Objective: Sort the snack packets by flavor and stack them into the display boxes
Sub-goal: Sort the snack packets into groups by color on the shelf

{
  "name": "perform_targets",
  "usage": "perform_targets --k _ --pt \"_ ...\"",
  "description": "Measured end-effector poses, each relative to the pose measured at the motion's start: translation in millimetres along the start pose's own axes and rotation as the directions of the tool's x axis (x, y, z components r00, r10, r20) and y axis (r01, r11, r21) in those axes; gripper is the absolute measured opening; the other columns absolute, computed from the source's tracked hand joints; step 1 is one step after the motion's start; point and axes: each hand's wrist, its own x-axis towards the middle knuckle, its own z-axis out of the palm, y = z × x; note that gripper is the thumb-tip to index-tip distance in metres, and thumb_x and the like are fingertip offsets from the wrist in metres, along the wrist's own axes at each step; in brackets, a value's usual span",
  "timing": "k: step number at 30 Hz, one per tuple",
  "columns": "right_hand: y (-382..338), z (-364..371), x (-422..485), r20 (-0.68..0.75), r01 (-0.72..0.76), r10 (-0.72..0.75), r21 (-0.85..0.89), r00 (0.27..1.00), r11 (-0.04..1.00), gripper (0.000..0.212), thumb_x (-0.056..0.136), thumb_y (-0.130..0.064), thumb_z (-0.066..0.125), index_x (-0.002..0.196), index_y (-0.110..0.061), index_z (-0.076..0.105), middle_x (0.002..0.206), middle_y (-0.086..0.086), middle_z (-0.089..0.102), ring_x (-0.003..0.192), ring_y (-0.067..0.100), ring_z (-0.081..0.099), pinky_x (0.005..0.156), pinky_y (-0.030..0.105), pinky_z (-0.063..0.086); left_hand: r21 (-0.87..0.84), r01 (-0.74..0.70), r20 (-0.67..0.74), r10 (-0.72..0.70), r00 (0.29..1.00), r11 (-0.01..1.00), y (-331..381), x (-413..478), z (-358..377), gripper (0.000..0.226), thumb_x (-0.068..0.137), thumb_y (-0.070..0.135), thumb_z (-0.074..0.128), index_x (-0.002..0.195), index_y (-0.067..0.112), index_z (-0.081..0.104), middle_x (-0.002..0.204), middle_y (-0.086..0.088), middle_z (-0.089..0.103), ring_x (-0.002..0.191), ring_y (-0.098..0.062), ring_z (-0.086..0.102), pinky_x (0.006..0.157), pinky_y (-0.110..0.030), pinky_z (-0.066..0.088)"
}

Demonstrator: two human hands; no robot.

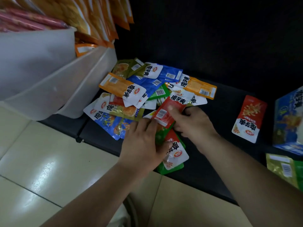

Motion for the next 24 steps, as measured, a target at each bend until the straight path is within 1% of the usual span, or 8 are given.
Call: perform_targets --k 4,8,10,12,15,19,21,24 --pt "-20 8 14 0.021 -0.113 0.115 -0.058 0.993 0.992 0.083 0.065 -0.072 0.082 0.125 -0.024 0.049 0.105 -0.002 0.069 0.088 0.022 0.072 0.077 0.042 0.062 -0.122 -0.082 -0.052 0.076 0.996 0.989 -3 -7 7 0.072 0.086 0.056 0.057 0.144 0.014 0.055 0.139 -0.006 0.058 0.119 -0.028 0.052 0.102 -0.043 0.047" --pt "-1 12 16 -0.026 -0.061 0.062 0.035 0.998 0.998 0.06 0.073 -0.049 0.088 0.12 -0.03 0.055 0.106 -0.007 0.07 0.092 0.015 0.07 0.078 0.039 0.063 -0.189 0.119 -0.069 -0.134 0.989 0.975 7 -19 -2 0.076 0.081 0.056 0.065 0.145 0.018 0.05 0.131 -0.004 0.055 0.116 -0.022 0.049 0.094 -0.041 0.049" --pt "2 1 9 0.028 -0.044 0.04 0.139 0.999 0.989 0.041 0.084 -0.034 0.085 0.116 -0.029 0.06 0.103 -0.007 0.072 0.085 0.01 0.069 0.061 0.023 0.057 -0.237 0.218 0.076 -0.206 0.976 0.947 14 -24 -4 0.089 0.078 0.067 0.071 0.15 0.025 0.041 0.127 0.003 0.048 0.113 -0.016 0.05 0.088 -0.034 0.048" --pt "5 -9 3 0.092 -0.028 0.01 0.196 0.996 0.98 0.032 0.091 -0.024 0.08 0.116 -0.027 0.06 0.101 -0.005 0.072 0.082 0.01 0.069 0.056 0.019 0.05 -0.325 0.296 0.198 -0.242 0.95 0.898 19 -26 -4 0.09 0.08 0.062 0.076 0.153 0.032 0.034 0.125 0.01 0.045 0.105 -0.004 0.05 0.082 -0.024 0.045" --pt "15 -14 -1 0.076 -0.015 -0.005 0.264 0.997 0.964 0.032 0.093 -0.021 0.078 0.118 -0.025 0.059 0.102 -0.006 0.073 0.089 0.009 0.071 0.065 0.023 0.052 -0.379 0.301 0.143 -0.266 0.953 0.875 16 -27 -11 0.049 0.084 0.049 0.078 0.124 0.037 0.051 0.104 0.017 0.058 0.085 0.01 0.056 0.064 -0.006 0.038" --pt "31 -8 -11 -0.116 0.101 -0.068 0.309 0.991 0.946 0.026 0.091 -0.017 0.079 0.105 -0.03 0.062 0.097 -0.007 0.074 0.085 0.006 0.074 0.067 0.024 0.061 -0.401 0.363 0.071 -0.367 0.928 0.841 4 -28 -25 0.033 0.088 0.038 0.078 0.106 0.034 0.051 0.079 0.018 0.063 0.072 0.01 0.062 0.051 -0.009 0.036" --pt "37 -5 -16 -0.185 0.136 -0.077 0.331 0.98 0.934 0.029 0.09 -0.013 0.079 0.098 -0.036 0.063 0.092 -0.009 0.074 0.083 0.002 0.074 0.075 0.03 0.064 -0.514 0.393 0.012 -0.451 0.892 0.763 0 -25 -26 0.025 0.093 0.023 0.075 0.101 0.03 0.052 0.078 0.013 0.066 0.066 0.002 0.065 0.048 -0.012 0.041" --pt "43 -9 -25 -0.236 0.167 -0.092 0.321 0.967 0.932 0.024 0.091 -0.016 0.08 0.092 -0.036 0.067 0.088 -0.011 0.075 0.085 0.008 0.075 0.079 0.037 0.065 -0.741 0.339 -0.055 -0.556 0.829 0.58 4 -21 -31 0.021 0.099 0.013 0.067 0.097 0.028 0.053 0.087 0.007 0.071 0.075 0.0 0.069 0.06 -0.016 0.049"
